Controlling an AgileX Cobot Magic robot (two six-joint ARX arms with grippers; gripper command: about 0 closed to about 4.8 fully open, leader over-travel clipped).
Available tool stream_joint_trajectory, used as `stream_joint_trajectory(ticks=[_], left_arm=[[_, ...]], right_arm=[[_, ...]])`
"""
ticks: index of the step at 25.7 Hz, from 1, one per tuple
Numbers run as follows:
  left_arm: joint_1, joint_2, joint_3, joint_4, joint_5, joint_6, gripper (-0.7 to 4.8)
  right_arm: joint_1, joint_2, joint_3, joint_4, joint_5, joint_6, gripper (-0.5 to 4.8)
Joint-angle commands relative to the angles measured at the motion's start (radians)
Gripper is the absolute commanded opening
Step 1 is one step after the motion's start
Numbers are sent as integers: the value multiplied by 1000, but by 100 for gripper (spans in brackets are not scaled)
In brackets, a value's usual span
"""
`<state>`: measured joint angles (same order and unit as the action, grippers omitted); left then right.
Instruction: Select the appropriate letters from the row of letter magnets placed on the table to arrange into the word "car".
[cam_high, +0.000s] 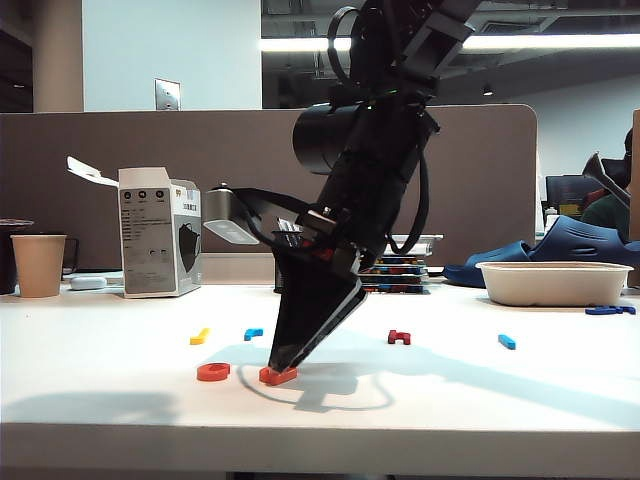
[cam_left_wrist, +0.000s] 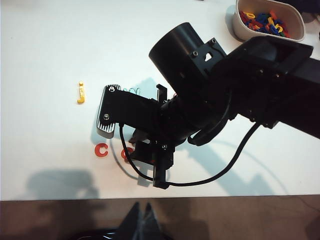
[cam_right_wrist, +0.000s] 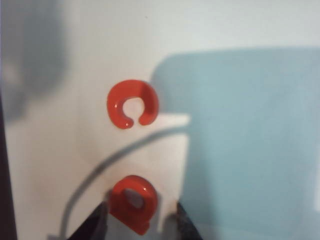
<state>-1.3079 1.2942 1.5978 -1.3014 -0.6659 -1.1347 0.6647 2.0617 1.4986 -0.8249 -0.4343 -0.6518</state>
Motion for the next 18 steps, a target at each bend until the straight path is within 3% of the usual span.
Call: stream_joint_trajectory(ticks=[1, 18], left_arm=[[0, -2, 4, 2, -8, 1, -5], [0, -2, 4, 2, -8, 1, -5]], right_arm=[[3, 6, -5, -2, 32, -3, 171], [1, 6, -5, -20, 63, -80, 171]])
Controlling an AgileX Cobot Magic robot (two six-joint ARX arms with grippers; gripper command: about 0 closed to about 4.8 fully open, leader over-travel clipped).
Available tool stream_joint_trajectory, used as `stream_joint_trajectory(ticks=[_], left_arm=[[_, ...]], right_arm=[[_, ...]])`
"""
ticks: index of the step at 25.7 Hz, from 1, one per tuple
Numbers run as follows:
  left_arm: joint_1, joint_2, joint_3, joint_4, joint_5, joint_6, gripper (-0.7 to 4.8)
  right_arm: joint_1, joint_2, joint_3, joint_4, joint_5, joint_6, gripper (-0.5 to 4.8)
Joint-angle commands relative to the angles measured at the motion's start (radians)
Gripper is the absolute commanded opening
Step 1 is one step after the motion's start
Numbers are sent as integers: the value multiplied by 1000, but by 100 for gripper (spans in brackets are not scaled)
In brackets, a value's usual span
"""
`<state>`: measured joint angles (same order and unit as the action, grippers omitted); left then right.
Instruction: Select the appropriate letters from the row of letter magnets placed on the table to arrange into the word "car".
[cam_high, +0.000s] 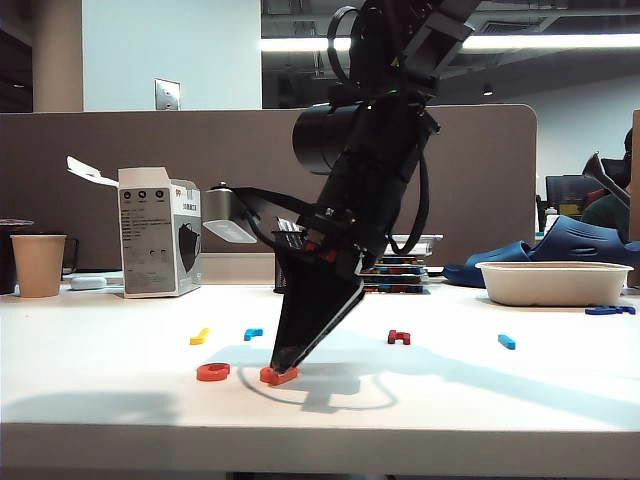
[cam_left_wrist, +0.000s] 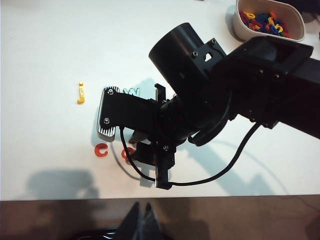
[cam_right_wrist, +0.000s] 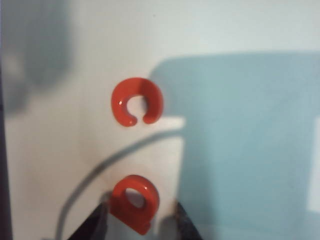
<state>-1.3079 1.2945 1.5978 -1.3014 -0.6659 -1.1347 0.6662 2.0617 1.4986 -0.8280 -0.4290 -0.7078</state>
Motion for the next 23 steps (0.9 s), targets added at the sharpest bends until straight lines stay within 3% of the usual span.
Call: stream_joint_trajectory(ticks=[1, 11, 23], left_arm=[[0, -2, 4, 2, -8, 1, -5], [0, -2, 4, 2, -8, 1, -6], [0, -2, 4, 3, -8, 1, -5]], right_arm=[[-3, 6, -5, -17, 61, -26, 171], [-29, 3, 1, -65, 71, -30, 171], [2, 3, 0, -57, 3, -30, 166]])
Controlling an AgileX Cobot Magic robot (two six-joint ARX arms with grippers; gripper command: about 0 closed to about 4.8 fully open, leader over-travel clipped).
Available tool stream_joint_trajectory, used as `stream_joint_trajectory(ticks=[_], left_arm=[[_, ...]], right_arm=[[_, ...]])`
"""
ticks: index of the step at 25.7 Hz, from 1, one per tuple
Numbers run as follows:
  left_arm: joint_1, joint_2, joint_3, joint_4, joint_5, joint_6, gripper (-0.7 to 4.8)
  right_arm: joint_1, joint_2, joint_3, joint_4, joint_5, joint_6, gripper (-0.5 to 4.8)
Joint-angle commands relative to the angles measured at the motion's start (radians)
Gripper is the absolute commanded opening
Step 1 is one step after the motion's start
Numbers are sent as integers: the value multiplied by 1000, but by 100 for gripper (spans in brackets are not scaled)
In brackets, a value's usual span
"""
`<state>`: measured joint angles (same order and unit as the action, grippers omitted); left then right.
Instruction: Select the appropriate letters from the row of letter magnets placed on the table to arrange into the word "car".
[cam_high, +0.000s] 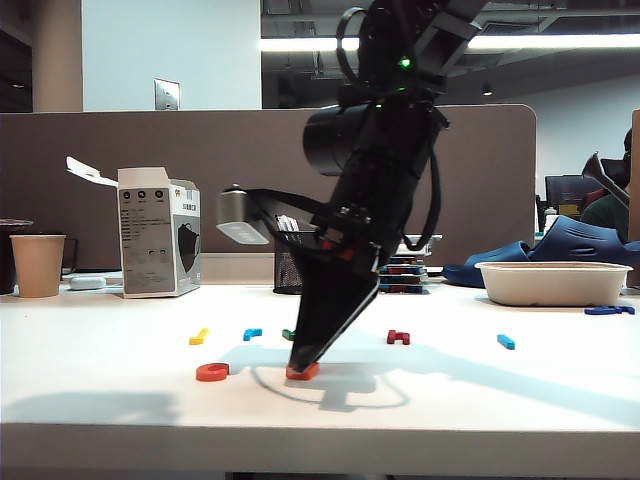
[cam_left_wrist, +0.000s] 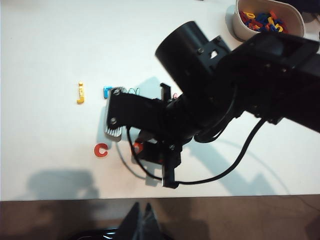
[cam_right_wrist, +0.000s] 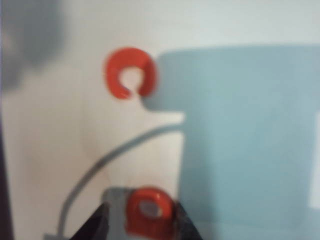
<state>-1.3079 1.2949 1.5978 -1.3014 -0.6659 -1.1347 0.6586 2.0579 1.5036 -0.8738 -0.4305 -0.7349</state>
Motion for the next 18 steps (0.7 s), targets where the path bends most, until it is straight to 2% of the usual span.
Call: stream_joint_trajectory(ticks=[1, 18], left_arm=[[0, -2, 4, 3, -8, 1, -5], [0, -2, 4, 2, -8, 1, -5]], right_arm=[[10, 7, -5, -8, 5, -3, 166], [5, -13, 29, 83, 42, 6, 166]])
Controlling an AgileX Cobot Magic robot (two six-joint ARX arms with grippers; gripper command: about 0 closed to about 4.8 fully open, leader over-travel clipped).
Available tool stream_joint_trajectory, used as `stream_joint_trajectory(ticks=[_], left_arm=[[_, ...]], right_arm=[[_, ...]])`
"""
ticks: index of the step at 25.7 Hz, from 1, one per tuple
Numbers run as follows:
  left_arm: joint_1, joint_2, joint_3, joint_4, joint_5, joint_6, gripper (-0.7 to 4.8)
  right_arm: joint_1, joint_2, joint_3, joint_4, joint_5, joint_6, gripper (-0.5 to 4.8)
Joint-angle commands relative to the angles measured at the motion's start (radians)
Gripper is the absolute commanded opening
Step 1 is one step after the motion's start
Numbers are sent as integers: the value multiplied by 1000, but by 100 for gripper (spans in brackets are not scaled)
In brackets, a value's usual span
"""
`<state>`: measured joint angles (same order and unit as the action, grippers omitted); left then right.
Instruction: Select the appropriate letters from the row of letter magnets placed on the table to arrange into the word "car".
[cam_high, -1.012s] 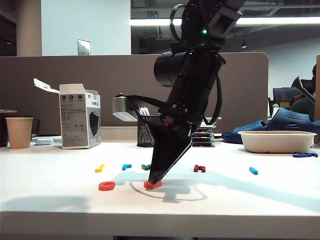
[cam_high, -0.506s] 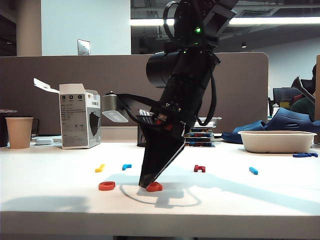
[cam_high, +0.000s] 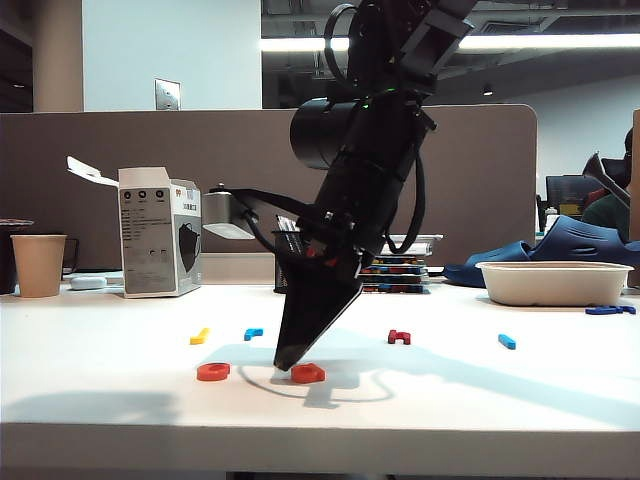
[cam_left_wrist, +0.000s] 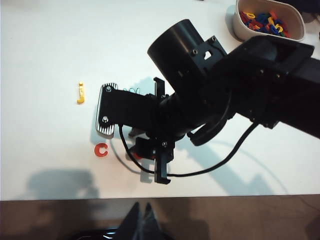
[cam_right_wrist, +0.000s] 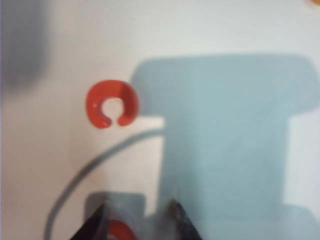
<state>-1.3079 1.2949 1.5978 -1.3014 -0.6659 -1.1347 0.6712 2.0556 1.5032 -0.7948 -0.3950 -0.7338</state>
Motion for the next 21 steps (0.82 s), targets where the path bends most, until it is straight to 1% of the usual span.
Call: stream_joint_trajectory(ticks=[1, 5, 9, 12, 14, 17, 21], left_arm=[[0, -2, 4, 1, -8, 1, -5], [0, -2, 4, 2, -7, 1, -5], [0, -2, 4, 2, -8, 1, -5], [0, -2, 4, 2, -8, 1, -5], [0, -2, 4, 2, -8, 1, -5], [0, -2, 4, 2, -8, 1, -5], [0, -2, 4, 2, -8, 1, -5]], right_arm=[[-12, -11, 40, 5, 8, 8, 166], [-38, -11, 98, -24, 15, 24, 166], [-64, -13, 151, -97, 22, 27, 166], [-77, -16, 158, -146, 25, 27, 163], [-80, -17, 158, -182, 26, 27, 144], [-79, -17, 158, -254, 24, 26, 144], [-78, -17, 158, -323, -43, 38, 142]])
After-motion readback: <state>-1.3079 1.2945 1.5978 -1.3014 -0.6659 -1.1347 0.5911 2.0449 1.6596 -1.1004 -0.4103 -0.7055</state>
